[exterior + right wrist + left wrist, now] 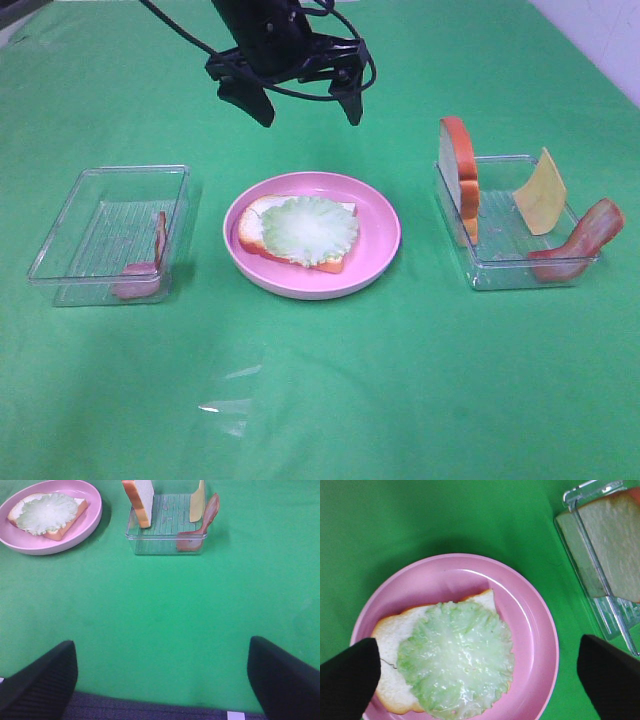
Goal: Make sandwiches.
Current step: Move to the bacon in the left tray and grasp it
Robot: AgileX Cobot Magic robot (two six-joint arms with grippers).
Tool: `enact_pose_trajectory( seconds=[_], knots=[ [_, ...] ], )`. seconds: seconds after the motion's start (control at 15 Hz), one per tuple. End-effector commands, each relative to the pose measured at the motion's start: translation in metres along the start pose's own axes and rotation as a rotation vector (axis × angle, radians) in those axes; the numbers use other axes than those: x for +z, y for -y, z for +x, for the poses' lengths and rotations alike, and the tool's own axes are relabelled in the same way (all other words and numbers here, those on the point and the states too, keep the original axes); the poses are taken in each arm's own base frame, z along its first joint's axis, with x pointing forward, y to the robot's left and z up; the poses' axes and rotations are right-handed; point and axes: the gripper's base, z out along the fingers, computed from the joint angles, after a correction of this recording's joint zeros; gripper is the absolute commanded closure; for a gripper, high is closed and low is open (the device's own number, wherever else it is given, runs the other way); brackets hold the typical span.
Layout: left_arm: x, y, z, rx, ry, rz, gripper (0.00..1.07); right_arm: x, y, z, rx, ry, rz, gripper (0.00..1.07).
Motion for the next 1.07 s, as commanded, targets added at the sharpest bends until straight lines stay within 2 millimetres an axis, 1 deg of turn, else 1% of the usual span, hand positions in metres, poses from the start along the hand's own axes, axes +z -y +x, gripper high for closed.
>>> enact_pose_trajectory(
  seconds=[0.07, 0.13, 0.2, 0.27, 0.33, 0.47, 0.53, 0.6, 0.67, 0.73, 0.8, 0.93, 1.07],
  knots=[
    [-0.029, 0.002, 0.006, 0.007, -0.055, -0.032, 0.05, -0.002, 0.0, 0.003, -0.013, 0.026, -0.001, 0.18],
    [-0.04, 0.002, 0.008, 0.001, -0.052, -0.042, 0.05, -0.002, 0.0, 0.003, -0.013, 0.026, -0.001, 0.18],
    [-0.047, 0.001, 0.014, -0.005, -0.065, -0.064, 0.05, -0.002, 0.0, 0.003, -0.013, 0.026, -0.001, 0.18],
    [-0.059, -0.001, 0.02, 0.002, -0.073, -0.096, 0.05, -0.002, 0.0, 0.003, -0.013, 0.026, -0.001, 0.18],
    [-0.073, -0.006, 0.034, 0.012, -0.099, -0.15, 0.05, -0.002, 0.0, 0.003, -0.013, 0.026, -0.001, 0.18],
    [-0.088, -0.018, 0.056, 0.03, -0.139, -0.265, 0.05, -0.002, 0.0, 0.003, -0.013, 0.026, -0.001, 0.18],
    [-0.094, -0.023, 0.065, 0.012, -0.15, -0.311, 0.05, -0.002, 0.0, 0.003, -0.013, 0.026, -0.001, 0.18],
    [-0.098, -0.025, 0.069, 0.006, -0.149, -0.328, 0.05, -0.002, 0.0, 0.003, -0.013, 0.026, -0.001, 0.18],
    [-0.101, -0.028, 0.077, -0.014, -0.164, -0.352, 0.05, -0.002, 0.0, 0.003, -0.013, 0.026, -0.001, 0.18],
    [-0.098, -0.03, 0.084, -0.035, -0.186, -0.361, 0.05, -0.002, 0.0, 0.003, -0.013, 0.026, -0.001, 0.18],
    [-0.084, -0.037, 0.094, -0.077, -0.242, -0.378, 0.05, -0.002, 0.0, 0.003, -0.013, 0.026, -0.001, 0.18],
    [-0.077, -0.045, 0.099, -0.122, -0.278, -0.365, 0.05, -0.002, 0.0, 0.003, -0.013, 0.026, -0.001, 0.18],
    [-0.074, -0.066, 0.102, -0.21, -0.287, -0.372, 0.05, -0.002, 0.0, 0.003, -0.013, 0.026, -0.001, 0.18]
  ],
)
